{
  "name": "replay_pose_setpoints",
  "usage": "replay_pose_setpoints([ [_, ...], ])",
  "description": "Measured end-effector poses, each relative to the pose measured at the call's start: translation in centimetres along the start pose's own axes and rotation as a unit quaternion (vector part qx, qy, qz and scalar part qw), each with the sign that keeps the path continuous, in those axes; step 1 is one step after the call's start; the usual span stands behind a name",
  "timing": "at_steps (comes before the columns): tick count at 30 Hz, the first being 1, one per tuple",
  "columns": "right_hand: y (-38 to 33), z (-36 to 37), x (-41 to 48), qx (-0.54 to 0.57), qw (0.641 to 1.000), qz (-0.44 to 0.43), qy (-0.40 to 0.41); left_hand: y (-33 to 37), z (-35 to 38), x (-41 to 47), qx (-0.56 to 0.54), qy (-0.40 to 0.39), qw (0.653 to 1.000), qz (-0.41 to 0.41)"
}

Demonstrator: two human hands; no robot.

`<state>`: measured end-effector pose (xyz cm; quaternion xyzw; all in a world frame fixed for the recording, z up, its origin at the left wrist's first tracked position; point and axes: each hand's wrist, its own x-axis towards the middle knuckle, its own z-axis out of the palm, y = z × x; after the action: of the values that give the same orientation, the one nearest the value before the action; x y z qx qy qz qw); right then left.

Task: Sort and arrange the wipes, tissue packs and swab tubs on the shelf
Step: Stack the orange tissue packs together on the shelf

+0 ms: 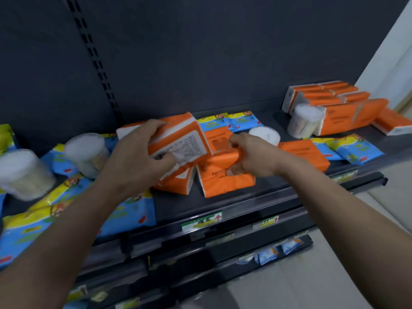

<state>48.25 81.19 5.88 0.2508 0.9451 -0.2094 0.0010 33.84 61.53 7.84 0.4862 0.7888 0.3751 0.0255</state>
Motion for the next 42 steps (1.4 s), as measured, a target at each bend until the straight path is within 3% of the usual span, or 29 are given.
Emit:
replay_pose_setpoints([
  [5,3.8,-4.9,-3.1,0.089,0.995,-0.041,0.033,6.5,2.5,0.8,0.008,0.095,0.995,0.026],
  [9,8.8,-8.4,-6.5,0.136,0.988,-0.037,0.069,12.0,6.5,1.9,0.023,0.107,0.992,0.060],
  [22,27.7,-16.5,-13.9,0.158,0.953,0.114,0.234,23.7,21.6,10.0,0.094,-0.011,0.987,0.131],
  [29,34.9,-19.7,-13.5,0.104,0.926,0.178,0.315,26.0,27.4,16.3,0.099,-0.009,0.980,0.171],
  [34,39.2,-21.1,-12.0,0.107,0.930,0.183,0.301,27.2,30.7,19.4,0.094,-0.034,0.978,0.183],
  [39,43.3,-22.1,-8.9,0.122,0.959,0.137,0.218,28.2,34.4,20.5,0.123,-0.020,0.971,0.205],
  [42,45.5,-22.4,-6.9,0.115,0.976,0.081,0.164,28.0,36.9,20.9,0.215,0.015,0.946,0.242],
])
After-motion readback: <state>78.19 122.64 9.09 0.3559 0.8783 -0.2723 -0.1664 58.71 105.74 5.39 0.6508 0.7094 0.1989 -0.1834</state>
